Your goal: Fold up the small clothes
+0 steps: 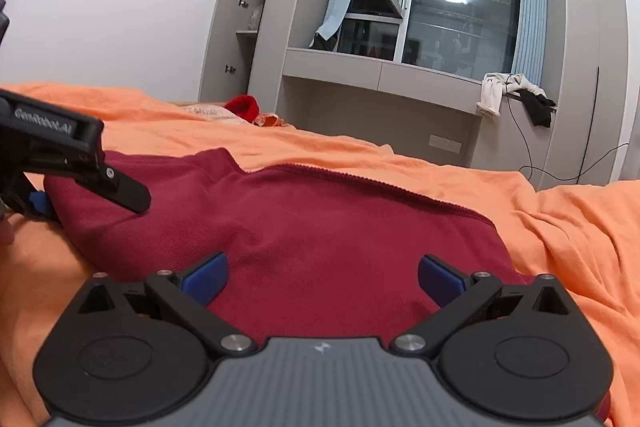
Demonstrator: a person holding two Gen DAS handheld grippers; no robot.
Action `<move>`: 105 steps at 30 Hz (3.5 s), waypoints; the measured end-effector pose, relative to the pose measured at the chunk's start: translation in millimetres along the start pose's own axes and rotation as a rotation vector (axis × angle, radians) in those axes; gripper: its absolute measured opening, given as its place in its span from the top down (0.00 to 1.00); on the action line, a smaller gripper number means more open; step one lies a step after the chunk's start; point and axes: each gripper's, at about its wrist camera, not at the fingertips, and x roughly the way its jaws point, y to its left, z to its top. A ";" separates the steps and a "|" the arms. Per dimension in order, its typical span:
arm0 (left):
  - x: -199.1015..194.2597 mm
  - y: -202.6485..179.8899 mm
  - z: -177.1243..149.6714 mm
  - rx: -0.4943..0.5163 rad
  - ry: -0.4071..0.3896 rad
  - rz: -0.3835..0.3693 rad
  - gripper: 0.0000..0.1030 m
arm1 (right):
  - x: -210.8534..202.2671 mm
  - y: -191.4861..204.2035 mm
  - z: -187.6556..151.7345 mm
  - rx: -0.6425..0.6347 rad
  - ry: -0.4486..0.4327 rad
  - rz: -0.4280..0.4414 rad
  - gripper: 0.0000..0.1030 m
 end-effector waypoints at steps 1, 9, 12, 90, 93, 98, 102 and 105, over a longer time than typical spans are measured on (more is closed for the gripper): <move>-0.1 0.4 0.1 -0.001 0.000 -0.001 0.01 | 0.4 -0.2 0.1 0.002 0.002 0.002 0.00; -0.6 1.2 -0.8 0.008 0.003 0.001 0.01 | 2.1 -6.1 -3.6 0.033 0.011 0.021 0.00; -0.5 1.2 -0.9 0.008 0.002 0.002 0.01 | 2.6 -8.9 -4.3 0.045 0.012 0.030 0.00; -6.4 -248.4 -95.1 1.028 -0.096 -0.225 0.48 | -3.7 -250.1 -29.4 1.079 0.237 0.173 0.00; -10.6 -245.5 -94.5 1.032 -0.102 -0.238 0.73 | -3.7 -250.8 -29.9 1.130 0.216 0.215 0.00; -18.3 -231.4 -87.6 0.934 -0.166 -0.275 0.82 | -8.3 -251.7 -22.8 1.141 0.169 0.273 0.00; -25.8 -213.7 -75.0 0.808 -0.208 -0.310 0.82 | -3.1 -248.3 -22.0 1.167 0.178 0.347 0.00; -28.3 -211.3 -71.7 0.797 -0.206 -0.324 0.82 | 5.6 -245.0 -27.7 1.242 0.168 0.448 0.00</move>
